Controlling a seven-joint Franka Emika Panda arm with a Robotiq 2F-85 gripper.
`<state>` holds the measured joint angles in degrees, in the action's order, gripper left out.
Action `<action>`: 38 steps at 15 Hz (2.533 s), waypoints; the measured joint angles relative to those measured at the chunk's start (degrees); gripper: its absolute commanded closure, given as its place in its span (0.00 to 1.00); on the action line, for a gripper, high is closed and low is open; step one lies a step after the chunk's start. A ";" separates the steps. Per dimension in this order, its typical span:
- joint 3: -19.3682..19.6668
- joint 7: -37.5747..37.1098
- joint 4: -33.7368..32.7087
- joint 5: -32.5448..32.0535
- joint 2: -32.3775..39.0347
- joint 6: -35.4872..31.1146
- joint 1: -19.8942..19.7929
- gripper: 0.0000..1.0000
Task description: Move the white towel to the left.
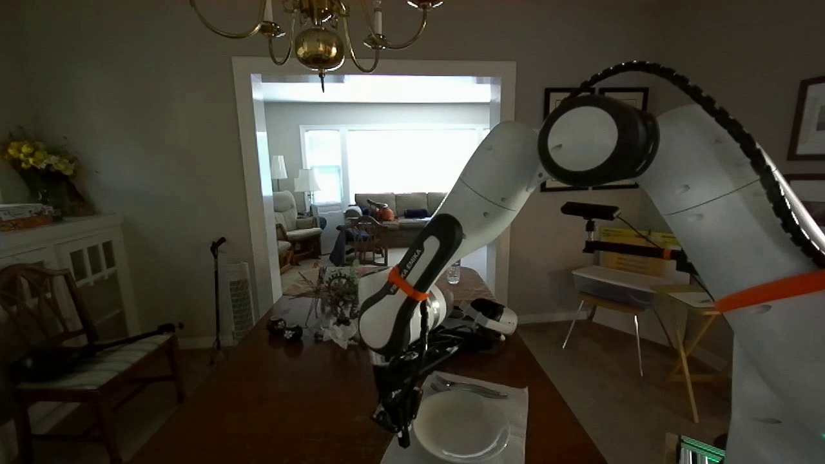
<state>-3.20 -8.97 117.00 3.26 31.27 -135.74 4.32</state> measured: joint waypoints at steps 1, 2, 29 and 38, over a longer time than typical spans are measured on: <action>0.33 0.00 0.48 -0.38 0.12 -0.01 0.22 1.00; 0.62 0.00 0.78 -0.79 0.36 -0.02 0.45 1.00; 3.57 0.00 -1.77 -4.90 6.56 -7.48 2.71 1.00; 2.17 0.04 -6.84 0.24 9.20 -7.45 0.10 1.00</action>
<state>-1.03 -8.93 110.16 3.51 40.47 -143.20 4.42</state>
